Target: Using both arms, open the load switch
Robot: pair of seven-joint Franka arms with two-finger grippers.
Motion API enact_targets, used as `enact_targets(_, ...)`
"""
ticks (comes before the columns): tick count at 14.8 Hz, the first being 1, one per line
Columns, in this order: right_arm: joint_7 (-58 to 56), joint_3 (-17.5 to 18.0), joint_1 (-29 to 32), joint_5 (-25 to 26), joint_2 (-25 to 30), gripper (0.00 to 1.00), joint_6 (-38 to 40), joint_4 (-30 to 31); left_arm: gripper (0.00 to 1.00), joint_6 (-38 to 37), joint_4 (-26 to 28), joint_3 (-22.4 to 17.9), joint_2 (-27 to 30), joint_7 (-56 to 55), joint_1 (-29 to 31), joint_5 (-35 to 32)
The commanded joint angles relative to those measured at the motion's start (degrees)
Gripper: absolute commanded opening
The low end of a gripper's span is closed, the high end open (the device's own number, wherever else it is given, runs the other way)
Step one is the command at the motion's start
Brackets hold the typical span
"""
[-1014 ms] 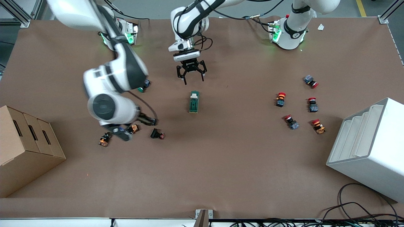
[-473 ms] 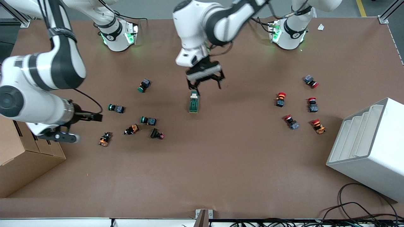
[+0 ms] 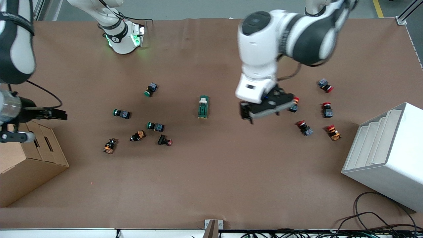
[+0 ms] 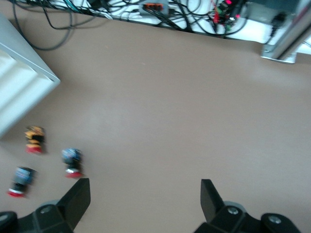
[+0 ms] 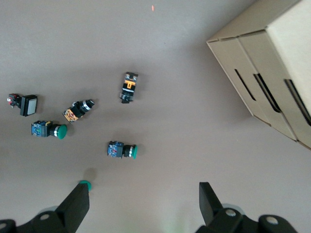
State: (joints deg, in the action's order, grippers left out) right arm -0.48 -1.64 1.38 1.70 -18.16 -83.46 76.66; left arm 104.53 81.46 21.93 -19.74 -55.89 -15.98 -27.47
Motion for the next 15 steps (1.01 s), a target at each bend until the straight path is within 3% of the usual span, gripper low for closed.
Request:
enact_targets(1,-0.31,1.37,1.43,1.29,0.32,1.00,1.72,-1.25,1.00,-2.04,-0.51,0.66,3.12,12.16,6.03,4.69)
enact_targets(5,-0.22,1.46,1.17,1.47,0.23,1.00,3.12,-2.04,1.00,-6.25,-0.25,-0.30,9.00,31.59,13.86,13.91)
enact_targets(8,0.13,1.55,1.17,0.94,-0.03,1.00,2.95,-2.39,1.00,-10.11,0.80,-7.32,13.22,39.78,13.87,22.17)
enact_targets(10,0.13,1.99,0.73,0.41,0.32,1.00,3.13,-2.39,1.00,-12.41,2.82,-10.14,16.03,45.23,13.87,23.78)
enact_targets(15,-0.13,1.99,0.82,-0.03,3.74,1.00,6.20,-1.34,1.00,-15.40,8.62,-12.52,21.75,51.93,14.05,25.88)
